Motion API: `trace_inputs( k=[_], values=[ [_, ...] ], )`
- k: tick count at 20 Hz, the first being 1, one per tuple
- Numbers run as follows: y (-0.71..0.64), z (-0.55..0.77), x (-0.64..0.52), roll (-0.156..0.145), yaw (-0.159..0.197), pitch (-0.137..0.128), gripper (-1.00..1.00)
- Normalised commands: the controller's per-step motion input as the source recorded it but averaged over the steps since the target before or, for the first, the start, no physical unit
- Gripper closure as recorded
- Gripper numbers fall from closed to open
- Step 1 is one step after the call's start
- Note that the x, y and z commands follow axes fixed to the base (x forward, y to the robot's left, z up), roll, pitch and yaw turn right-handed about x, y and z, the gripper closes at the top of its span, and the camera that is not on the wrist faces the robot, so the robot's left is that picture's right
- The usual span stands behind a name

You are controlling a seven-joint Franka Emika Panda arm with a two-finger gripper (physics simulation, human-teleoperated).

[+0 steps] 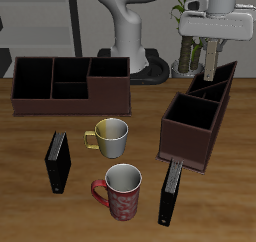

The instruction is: Place the yellow book into the left desk caddy's back compartment

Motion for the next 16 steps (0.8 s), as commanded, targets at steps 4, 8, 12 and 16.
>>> trace_inputs(
  k=[4, 8, 12, 16],
  values=[
    [0.07, -0.12, 0.0, 0.019, -0.004, 0.017, 1.0],
    [0.06, -0.08, 0.0, 0.004, 0.008, 0.011, 1.0],
    [0.02, 0.01, 0.01, 0.008, 0.005, -0.012, 1.0],
    [0.04, 0.01, 0.02, -0.005, 0.021, -0.021, 1.0]
  ],
)
